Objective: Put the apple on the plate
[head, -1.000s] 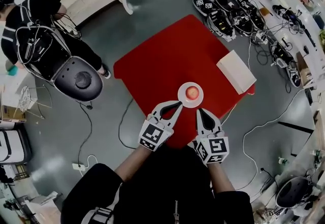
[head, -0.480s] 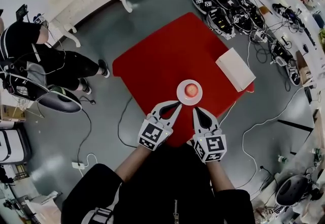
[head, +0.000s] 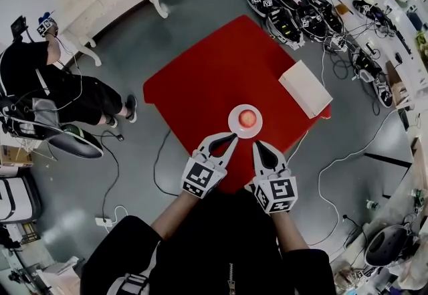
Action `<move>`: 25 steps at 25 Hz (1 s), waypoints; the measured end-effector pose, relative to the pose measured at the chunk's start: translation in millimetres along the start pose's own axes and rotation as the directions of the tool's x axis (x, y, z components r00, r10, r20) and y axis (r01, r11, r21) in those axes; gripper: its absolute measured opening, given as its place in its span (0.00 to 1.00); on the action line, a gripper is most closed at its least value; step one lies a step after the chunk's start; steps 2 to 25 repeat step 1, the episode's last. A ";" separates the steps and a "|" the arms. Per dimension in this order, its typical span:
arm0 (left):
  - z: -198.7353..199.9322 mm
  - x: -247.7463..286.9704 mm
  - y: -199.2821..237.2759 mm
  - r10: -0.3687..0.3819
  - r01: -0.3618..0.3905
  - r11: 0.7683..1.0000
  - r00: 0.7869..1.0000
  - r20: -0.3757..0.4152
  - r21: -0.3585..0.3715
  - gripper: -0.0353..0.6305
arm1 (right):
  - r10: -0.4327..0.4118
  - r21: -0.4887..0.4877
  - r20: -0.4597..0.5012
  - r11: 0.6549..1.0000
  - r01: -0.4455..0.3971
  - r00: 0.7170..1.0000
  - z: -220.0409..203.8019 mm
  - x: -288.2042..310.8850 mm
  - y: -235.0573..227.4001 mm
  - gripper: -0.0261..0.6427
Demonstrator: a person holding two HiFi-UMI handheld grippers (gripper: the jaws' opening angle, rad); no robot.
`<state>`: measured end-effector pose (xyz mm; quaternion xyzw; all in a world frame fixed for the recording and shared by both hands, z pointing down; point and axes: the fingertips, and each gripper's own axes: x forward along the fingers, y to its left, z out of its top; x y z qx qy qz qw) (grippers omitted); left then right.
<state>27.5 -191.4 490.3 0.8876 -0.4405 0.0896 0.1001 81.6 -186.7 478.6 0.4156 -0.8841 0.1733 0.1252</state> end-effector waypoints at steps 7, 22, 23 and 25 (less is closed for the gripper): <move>-0.2 1.0 -0.5 -0.001 0.001 1.000 1.000 0.000 0.001 0.06 | -0.001 0.001 0.000 1.000 0.001 1.000 -0.3 -0.2 -1.0 0.05; -0.2 1.0 -0.5 -0.001 0.001 1.000 1.000 0.000 0.001 0.06 | -0.001 0.001 0.000 1.000 0.001 1.000 -0.3 -0.2 -1.0 0.05; -0.2 1.0 -0.5 -0.001 0.001 1.000 1.000 0.000 0.001 0.06 | -0.001 0.001 0.000 1.000 0.001 1.000 -0.3 -0.2 -1.0 0.05; -0.2 1.0 -0.5 -0.001 0.001 1.000 1.000 0.000 0.001 0.06 | -0.001 0.001 0.000 1.000 0.001 1.000 -0.3 -0.2 -1.0 0.05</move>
